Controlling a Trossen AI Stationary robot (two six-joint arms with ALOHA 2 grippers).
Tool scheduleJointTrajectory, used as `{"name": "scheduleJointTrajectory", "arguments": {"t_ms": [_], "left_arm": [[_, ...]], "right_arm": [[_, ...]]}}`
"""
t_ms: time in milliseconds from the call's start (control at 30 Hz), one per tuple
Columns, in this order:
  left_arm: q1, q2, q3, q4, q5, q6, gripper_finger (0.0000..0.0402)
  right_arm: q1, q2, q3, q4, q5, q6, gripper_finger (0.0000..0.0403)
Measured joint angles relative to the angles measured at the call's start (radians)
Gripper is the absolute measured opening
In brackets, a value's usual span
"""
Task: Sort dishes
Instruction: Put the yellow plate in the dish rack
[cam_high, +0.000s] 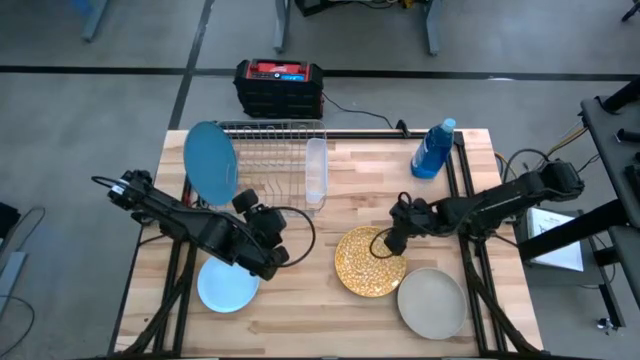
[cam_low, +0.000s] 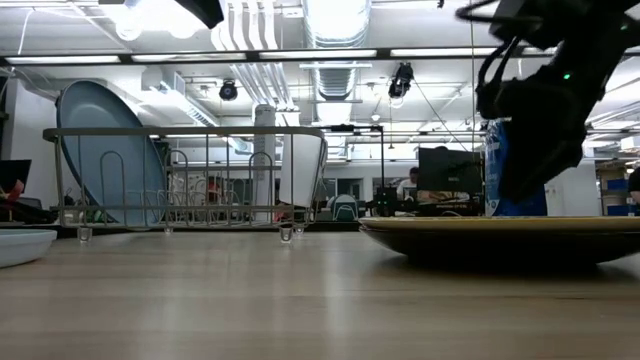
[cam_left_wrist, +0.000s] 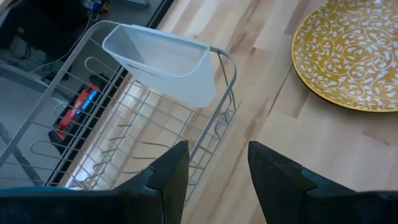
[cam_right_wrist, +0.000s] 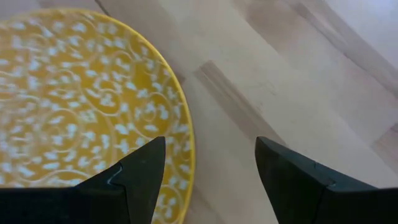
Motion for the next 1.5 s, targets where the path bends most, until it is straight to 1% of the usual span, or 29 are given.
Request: {"name": "scheduleJointTrajectory", "arguments": {"t_ms": [233,600,733,1067,1167,1267,1367,1500], "left_arm": [[-0.02,0.0,0.0,0.003,0.0,-0.001,0.0155],[-0.059,0.0,-0.013,0.03,0.0,-0.006,0.0155],[-0.065,0.0,-0.03,0.034,0.0,-0.028,0.0155],[-0.069,0.0,-0.055,0.042,0.0,-0.054,0.0155],[-0.071,0.0,-0.056,0.044,0.0,-0.054,0.0155],[-0.071,0.0,-0.058,0.046,0.0,-0.054,0.0155],[-0.071,0.0,-0.061,0.053,-0.005,-0.054,0.0155],[-0.071,0.0,-0.067,0.079,-0.009,-0.054,0.0155]], "right_arm": [[-0.038,0.045,0.002,0.014,-0.054,-0.074,0.0241],[-0.038,0.101,0.002,0.078,-0.062,-0.12,0.0228],[-0.042,0.138,0.002,0.109,-0.106,-0.144,0.0224],[-0.042,0.206,0.006,0.233,-0.142,-0.205,0.0207],[-0.043,0.214,0.008,0.255,-0.14,-0.223,0.0191],[-0.047,0.214,0.008,0.258,-0.137,-0.249,0.0163],[-0.048,0.212,0.008,0.265,-0.116,-0.266,0.0123],[-0.057,0.209,0.008,0.278,-0.092,-0.285,0.006]]}}
